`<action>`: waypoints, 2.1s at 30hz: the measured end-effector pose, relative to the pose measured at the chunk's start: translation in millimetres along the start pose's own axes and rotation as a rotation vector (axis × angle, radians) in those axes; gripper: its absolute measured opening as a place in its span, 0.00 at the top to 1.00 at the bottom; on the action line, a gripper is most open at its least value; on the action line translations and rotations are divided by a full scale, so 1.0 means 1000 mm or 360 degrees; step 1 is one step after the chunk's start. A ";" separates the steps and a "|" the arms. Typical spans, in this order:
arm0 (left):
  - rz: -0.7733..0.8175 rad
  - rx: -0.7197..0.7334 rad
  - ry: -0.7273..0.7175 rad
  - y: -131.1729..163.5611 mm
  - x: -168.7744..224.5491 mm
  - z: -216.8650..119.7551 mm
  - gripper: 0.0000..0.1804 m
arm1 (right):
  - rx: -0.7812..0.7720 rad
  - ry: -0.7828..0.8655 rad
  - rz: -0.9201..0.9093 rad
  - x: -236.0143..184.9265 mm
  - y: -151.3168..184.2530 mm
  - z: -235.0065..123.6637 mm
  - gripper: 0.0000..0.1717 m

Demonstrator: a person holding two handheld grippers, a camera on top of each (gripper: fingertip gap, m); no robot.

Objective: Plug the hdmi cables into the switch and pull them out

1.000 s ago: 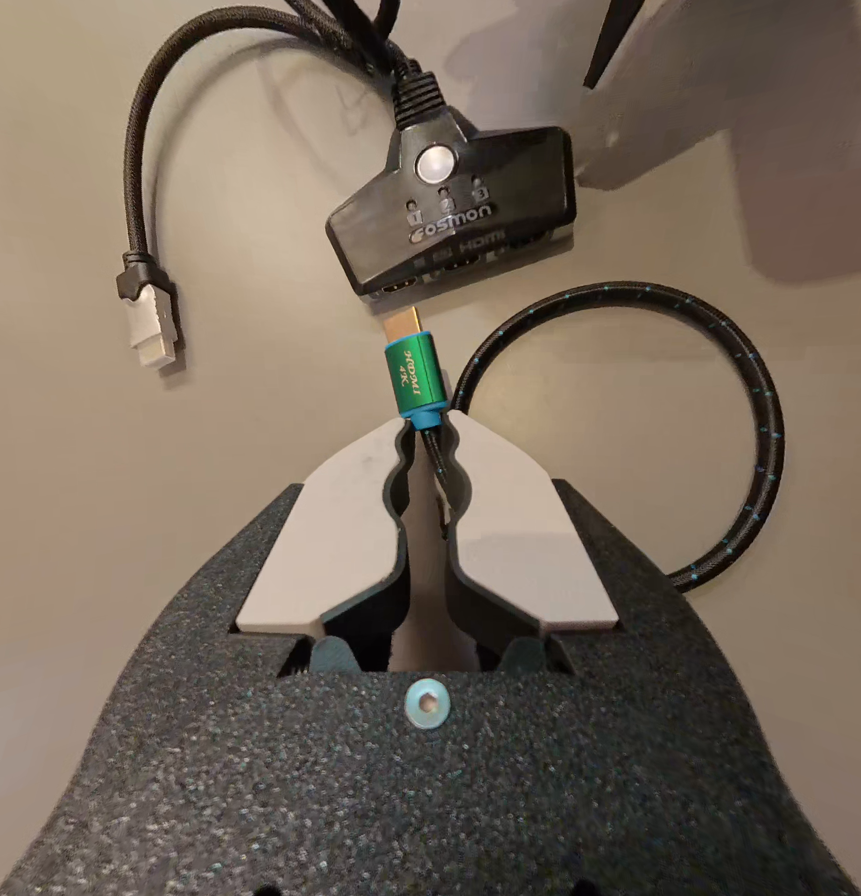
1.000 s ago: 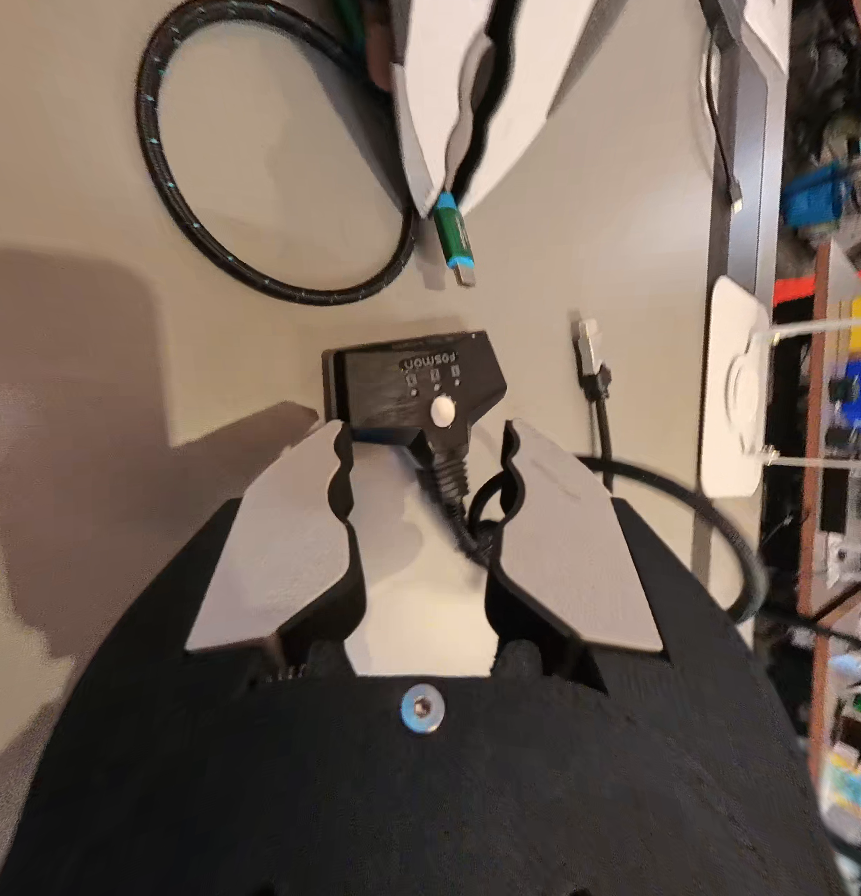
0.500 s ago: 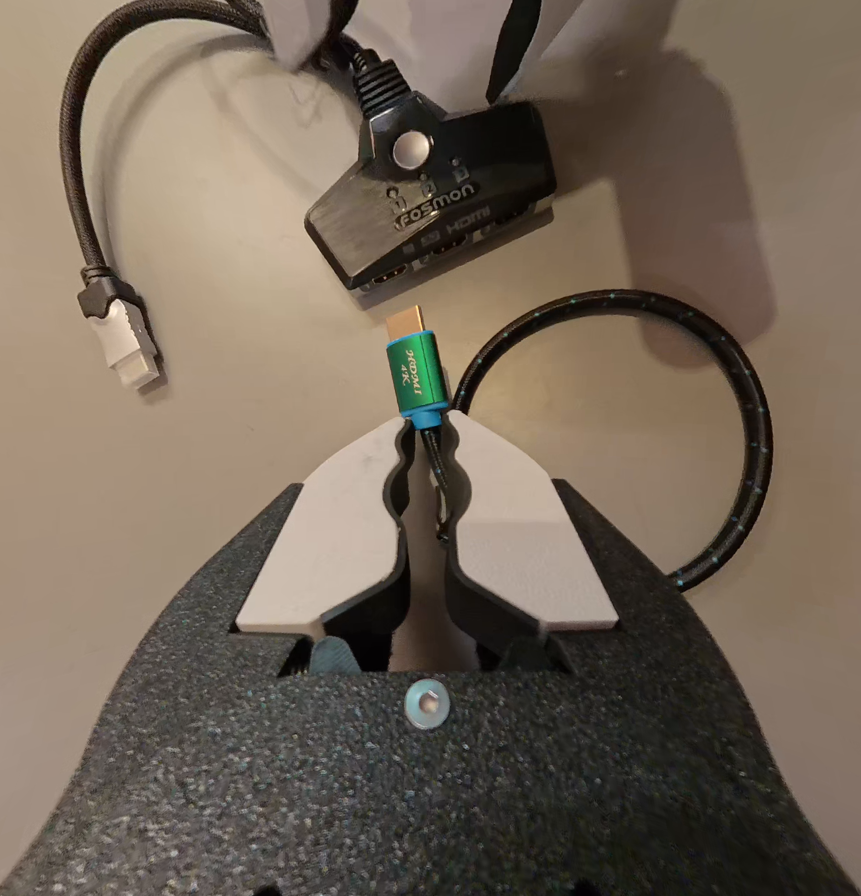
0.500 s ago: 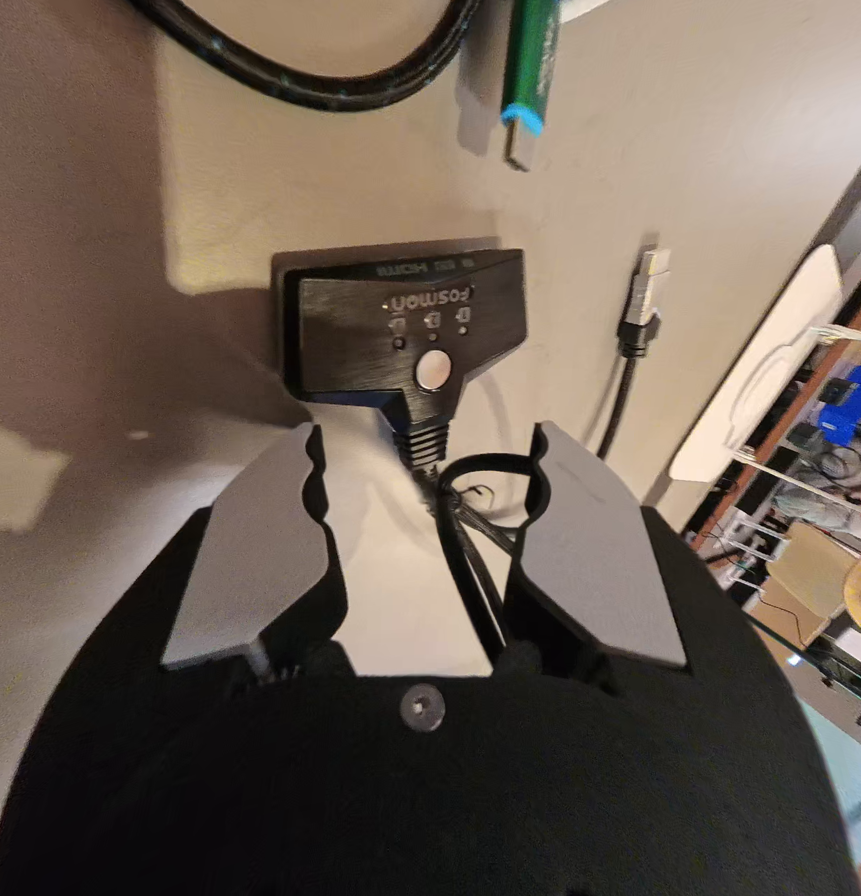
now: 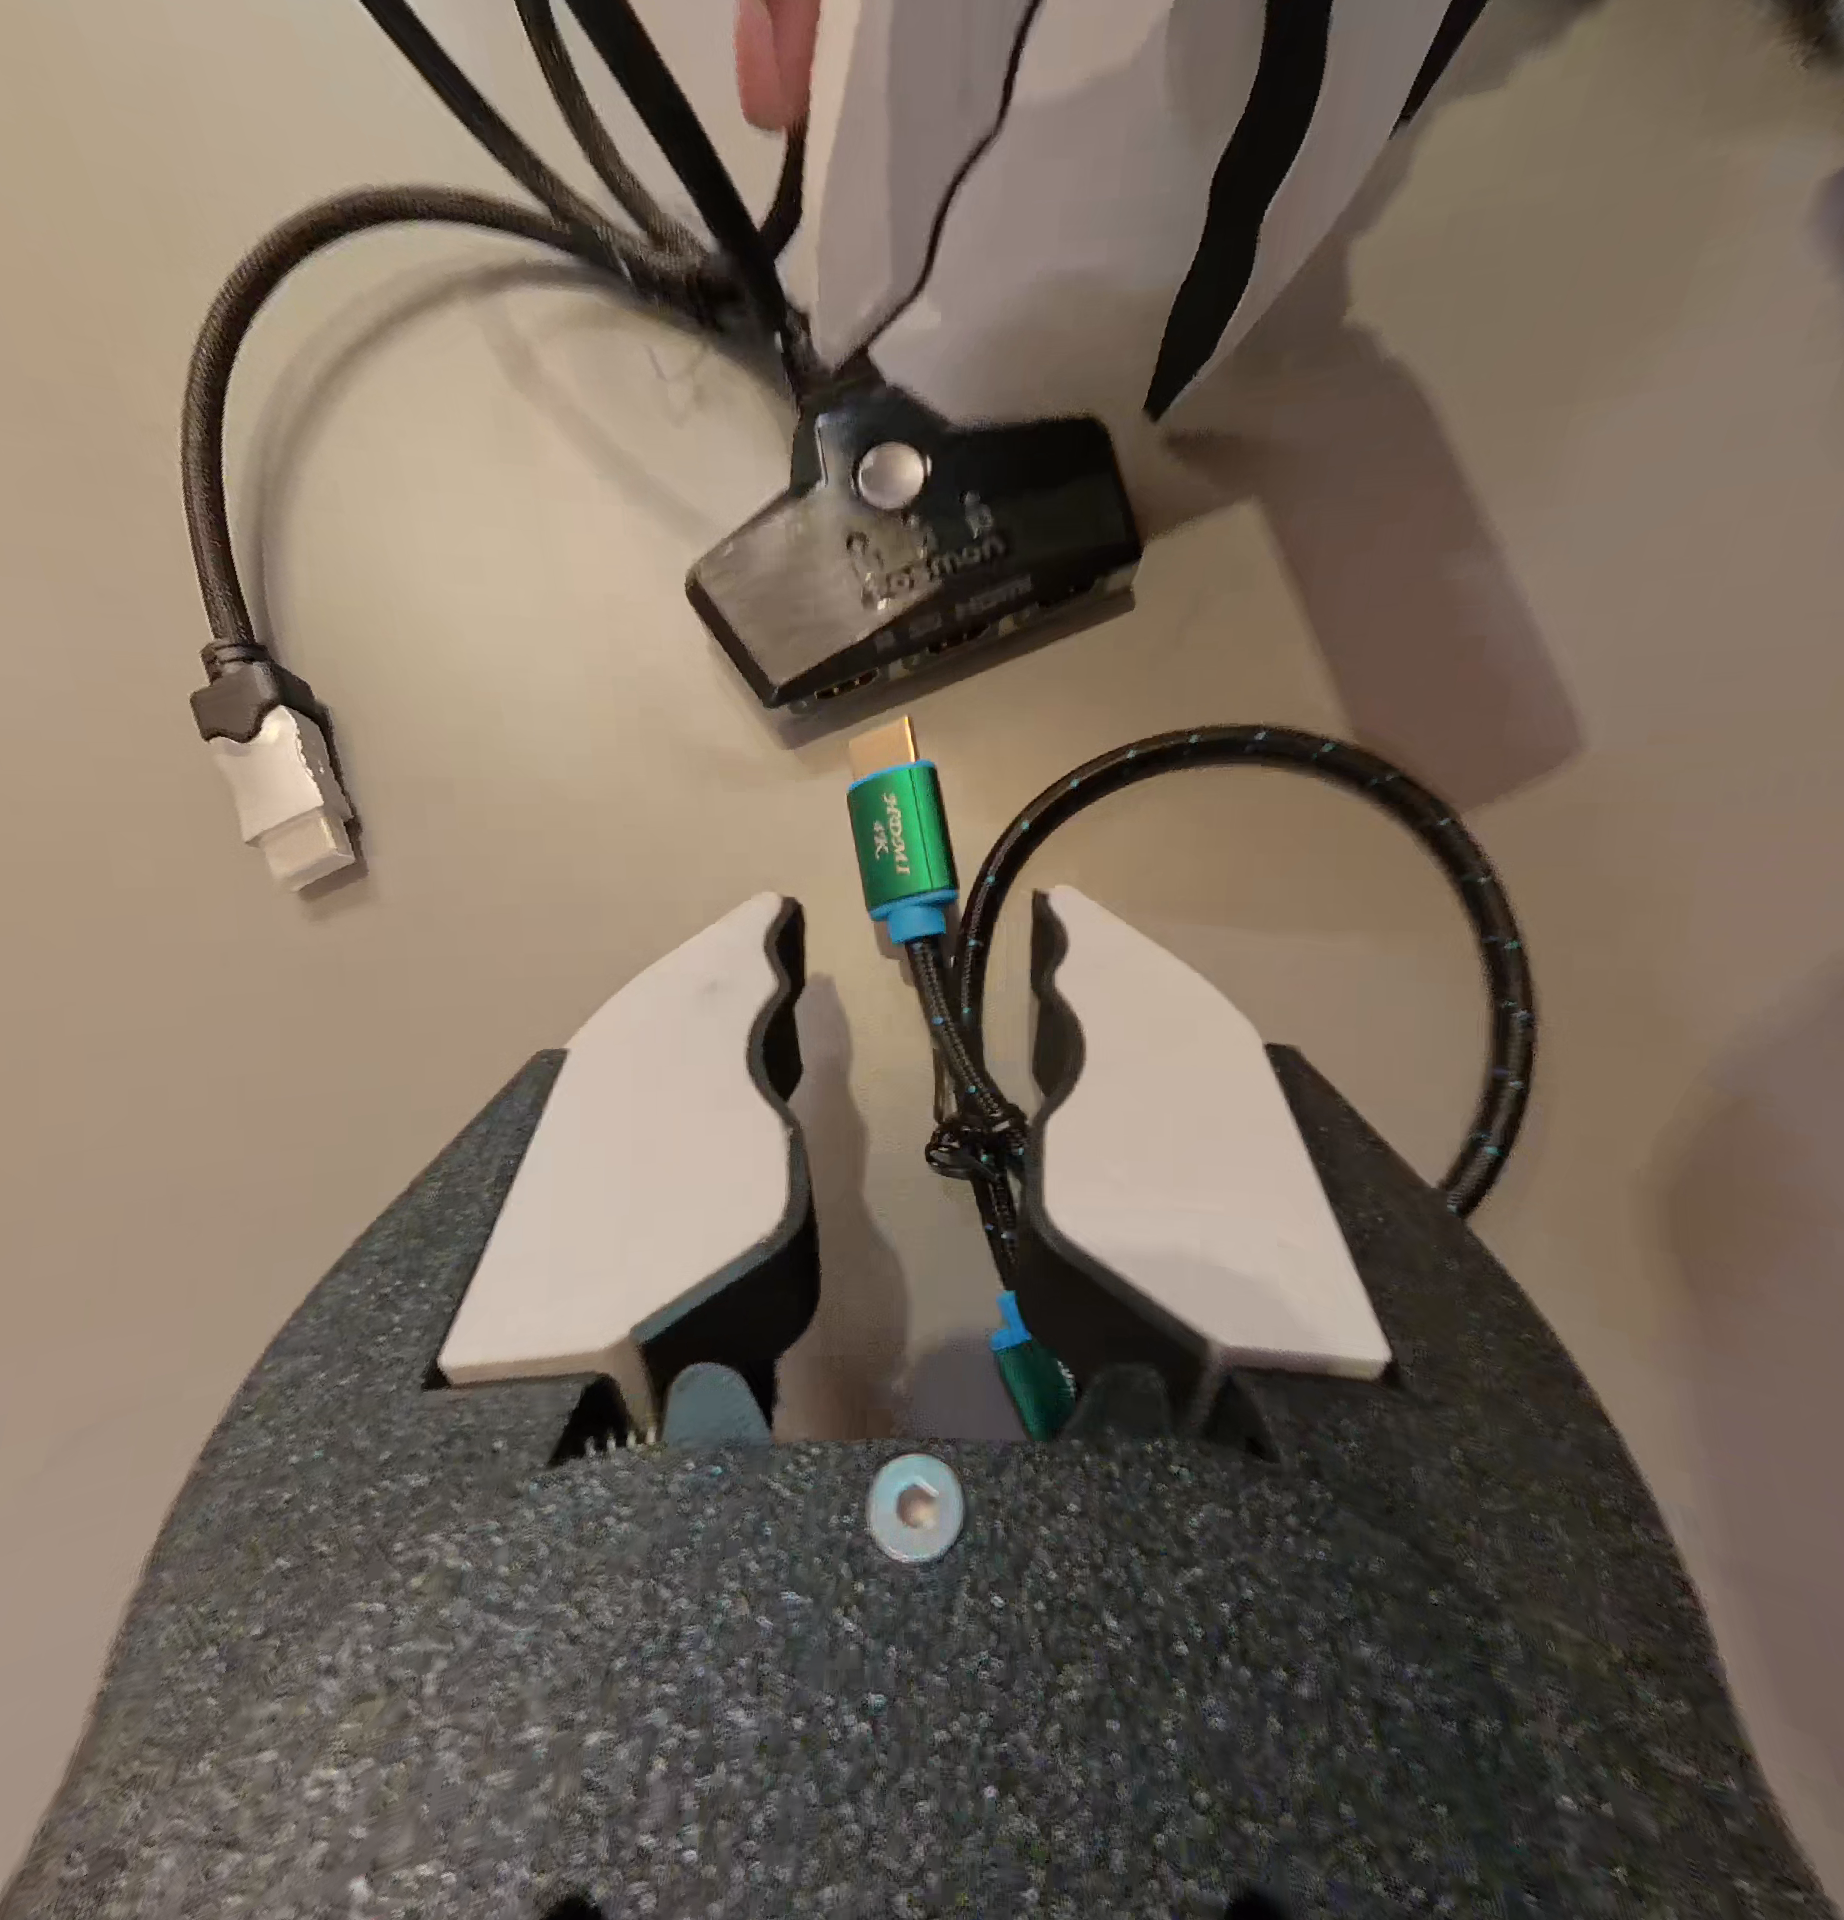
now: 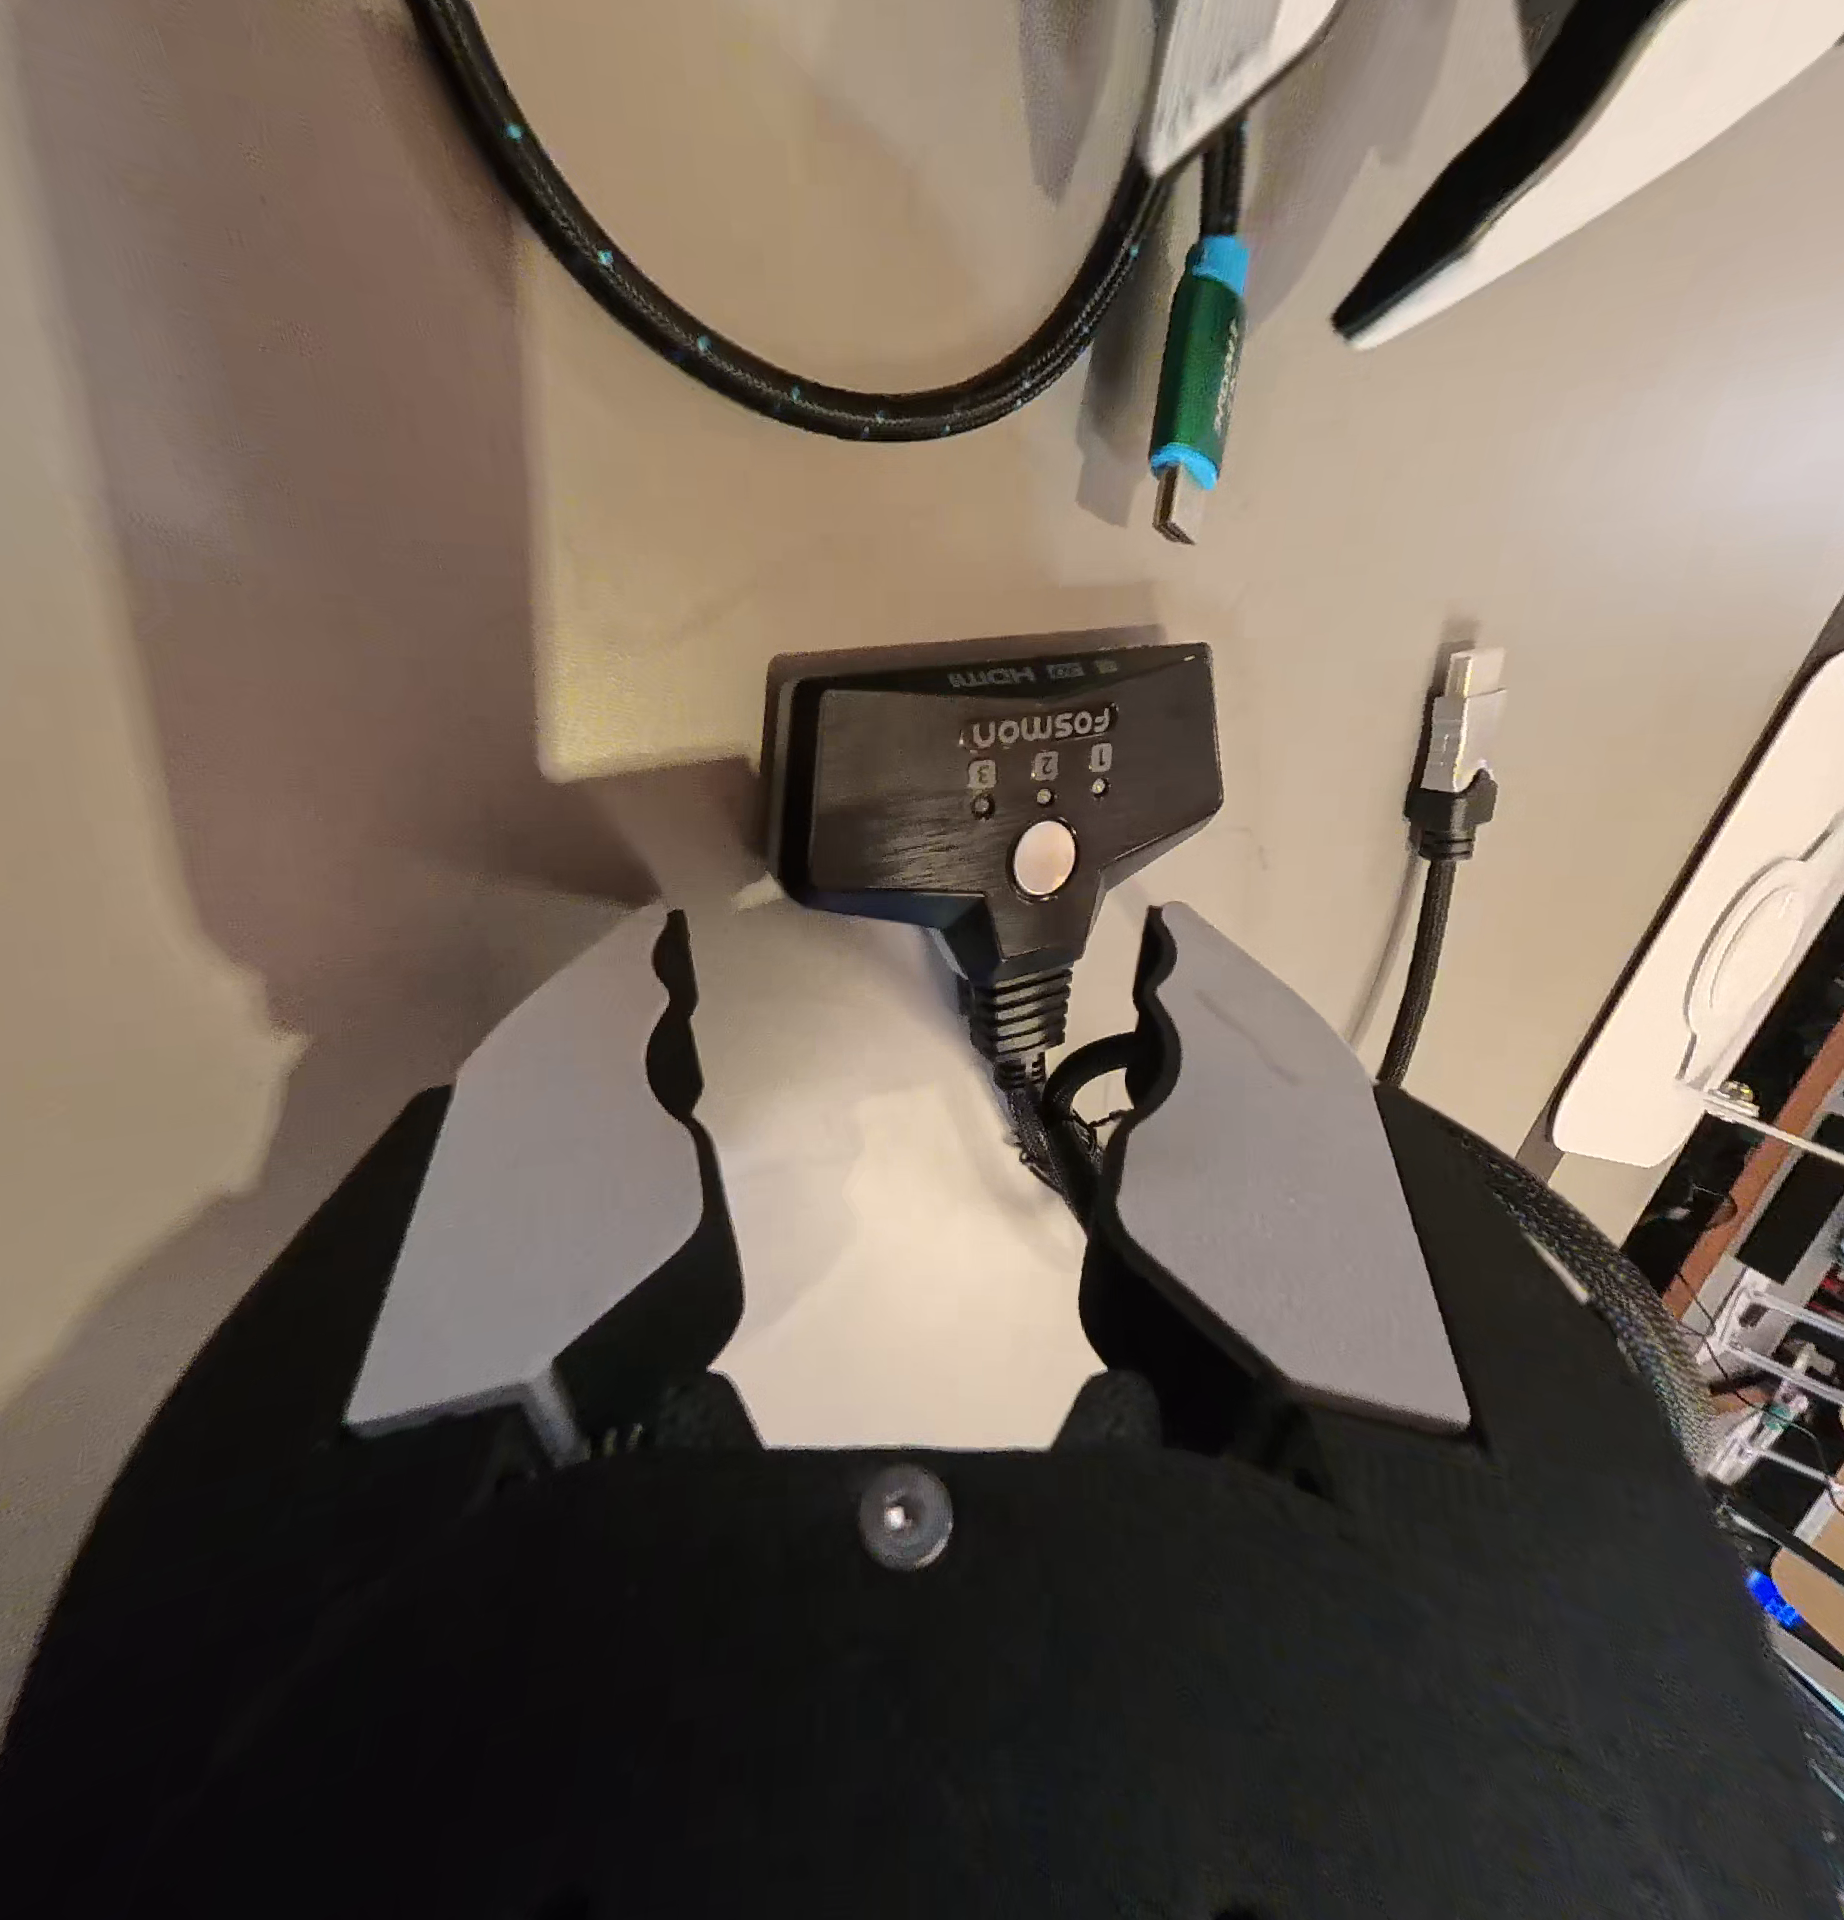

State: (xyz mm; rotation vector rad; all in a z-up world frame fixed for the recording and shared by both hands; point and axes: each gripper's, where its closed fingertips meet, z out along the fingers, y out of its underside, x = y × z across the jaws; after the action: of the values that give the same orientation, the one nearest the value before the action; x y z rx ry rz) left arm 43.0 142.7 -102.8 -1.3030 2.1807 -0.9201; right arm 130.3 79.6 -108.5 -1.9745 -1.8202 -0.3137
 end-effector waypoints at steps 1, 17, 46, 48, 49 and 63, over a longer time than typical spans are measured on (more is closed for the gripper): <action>-0.0028 0.0048 0.0033 -0.005 0.001 -0.004 0.75 | 0.0008 0.0020 0.0004 0.001 0.000 -0.001 0.53; -0.0307 -0.0076 0.0285 -0.032 -0.037 0.053 0.83 | 0.0269 0.0384 0.0289 0.015 -0.007 0.004 0.54; -0.0411 -0.0050 0.0244 -0.023 -0.051 0.045 0.84 | 0.0218 0.0680 -0.0044 0.001 -0.003 0.002 0.79; -0.0419 -0.0043 0.0221 -0.024 -0.054 0.043 0.84 | 0.0258 0.0564 0.0106 -0.001 0.000 -0.001 0.74; -0.0430 -0.0045 0.0229 -0.024 -0.054 0.043 0.84 | 0.0250 0.0528 0.0163 0.000 0.002 -0.001 0.72; -0.0535 -0.0049 0.0345 -0.029 -0.038 0.057 0.73 | 0.0007 0.0676 0.0082 0.032 0.015 0.013 0.76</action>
State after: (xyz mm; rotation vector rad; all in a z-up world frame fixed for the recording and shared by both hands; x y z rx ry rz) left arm 115.4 148.2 -119.1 -1.6896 2.1771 -1.2082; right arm 146.7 113.7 -107.8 -1.7802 -1.4947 -0.6558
